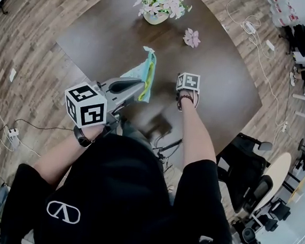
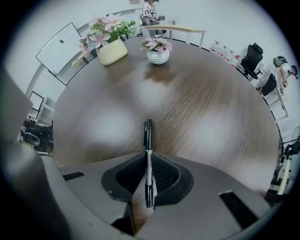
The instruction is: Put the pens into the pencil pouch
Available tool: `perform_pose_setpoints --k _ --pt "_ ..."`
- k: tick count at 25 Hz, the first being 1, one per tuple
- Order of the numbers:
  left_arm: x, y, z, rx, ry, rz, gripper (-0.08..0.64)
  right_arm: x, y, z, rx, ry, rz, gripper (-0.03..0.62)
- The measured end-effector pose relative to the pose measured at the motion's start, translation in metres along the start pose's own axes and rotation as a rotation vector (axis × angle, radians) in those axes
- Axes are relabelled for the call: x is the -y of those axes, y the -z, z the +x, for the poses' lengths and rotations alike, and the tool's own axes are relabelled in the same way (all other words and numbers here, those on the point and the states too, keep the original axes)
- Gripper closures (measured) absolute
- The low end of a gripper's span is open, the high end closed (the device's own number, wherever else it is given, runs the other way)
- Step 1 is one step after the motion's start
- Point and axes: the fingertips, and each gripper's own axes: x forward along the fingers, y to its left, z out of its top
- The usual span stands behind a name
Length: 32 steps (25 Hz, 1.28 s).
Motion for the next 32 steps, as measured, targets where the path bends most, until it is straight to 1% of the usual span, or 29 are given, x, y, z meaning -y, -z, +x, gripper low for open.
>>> perform_pose_setpoints --k 3,5,7,10,13,17,23,27,32 --pt "0.001 0.0 0.0 -0.005 0.002 0.004 0.543 0.0 0.001 -0.001 0.016 -0.006 -0.005 0.548" --pt "0.002 0.0 0.001 -0.011 0.004 0.008 0.543 0.002 -0.001 -0.008 0.05 -0.01 -0.001 0.548" --pt "0.003 0.001 0.003 -0.017 0.008 0.011 0.543 0.004 -0.006 -0.021 0.109 -0.011 0.001 0.548" --pt "0.006 0.001 0.009 -0.03 0.025 0.018 0.543 0.008 -0.019 -0.052 0.228 -0.028 0.013 0.548" --pt "0.015 -0.002 0.017 -0.044 0.054 0.03 0.543 0.011 -0.03 -0.101 0.385 -0.039 0.028 0.548" --pt "0.03 -0.005 0.029 -0.065 0.094 0.05 0.543 0.009 -0.038 -0.183 0.625 -0.064 0.045 0.548" --pt "0.049 -0.007 0.051 -0.1 0.152 0.078 0.543 -0.001 -0.029 -0.301 0.962 -0.111 0.071 0.548" --pt "0.063 -0.009 0.062 -0.12 0.189 0.097 0.543 -0.019 -0.022 -0.374 1.175 -0.169 0.051 0.548" --pt "0.075 -0.007 0.074 -0.141 0.222 0.111 0.543 -0.046 -0.016 -0.458 1.423 -0.235 -0.01 0.548"
